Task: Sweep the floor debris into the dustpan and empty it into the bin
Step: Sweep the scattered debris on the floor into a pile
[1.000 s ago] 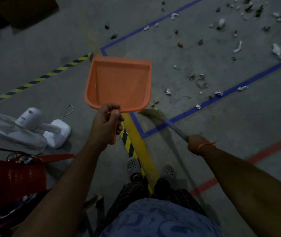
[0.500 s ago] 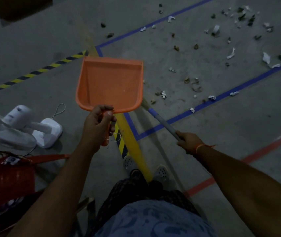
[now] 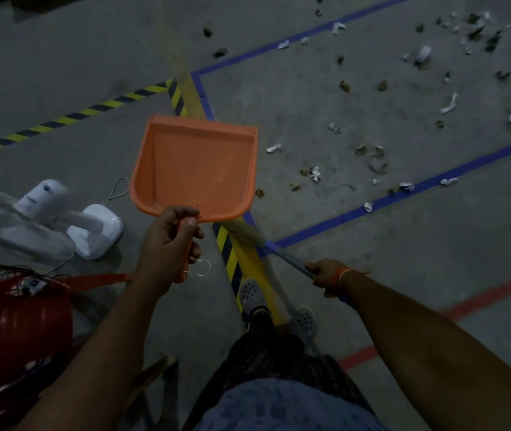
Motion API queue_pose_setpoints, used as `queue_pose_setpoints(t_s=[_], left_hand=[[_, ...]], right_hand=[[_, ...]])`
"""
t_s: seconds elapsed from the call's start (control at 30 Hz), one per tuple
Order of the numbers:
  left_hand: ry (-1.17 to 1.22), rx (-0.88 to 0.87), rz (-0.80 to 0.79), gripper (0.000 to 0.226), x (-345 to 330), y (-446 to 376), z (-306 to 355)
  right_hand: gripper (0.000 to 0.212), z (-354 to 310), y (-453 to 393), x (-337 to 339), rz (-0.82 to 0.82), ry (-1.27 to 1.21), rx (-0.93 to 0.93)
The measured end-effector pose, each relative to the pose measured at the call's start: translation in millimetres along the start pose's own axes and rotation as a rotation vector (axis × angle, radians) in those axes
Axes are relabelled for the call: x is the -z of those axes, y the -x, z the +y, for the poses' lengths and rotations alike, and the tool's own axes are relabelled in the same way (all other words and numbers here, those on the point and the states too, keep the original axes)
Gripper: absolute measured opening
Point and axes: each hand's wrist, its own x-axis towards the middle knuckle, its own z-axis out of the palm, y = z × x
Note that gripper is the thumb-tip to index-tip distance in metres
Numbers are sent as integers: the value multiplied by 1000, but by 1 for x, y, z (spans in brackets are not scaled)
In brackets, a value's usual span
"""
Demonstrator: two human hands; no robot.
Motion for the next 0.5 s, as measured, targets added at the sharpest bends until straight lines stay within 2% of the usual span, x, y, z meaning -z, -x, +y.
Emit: queue_pose_setpoints(t_s=[0.1, 0.27, 0.37, 0.5], left_hand=[[0, 10, 30, 13, 16, -8, -2], [18, 26, 51, 14, 31, -26, -2], [31, 21, 46, 14, 34, -39, 1], [48, 8, 67, 14, 33, -52, 5]], right_hand=[[48, 1, -8, -1, 40, -155, -72], [42, -3, -14, 17, 116, -354, -75], [40, -7, -14, 28, 161, -317, -58], [50, -14, -16, 30, 176, -237, 41]])
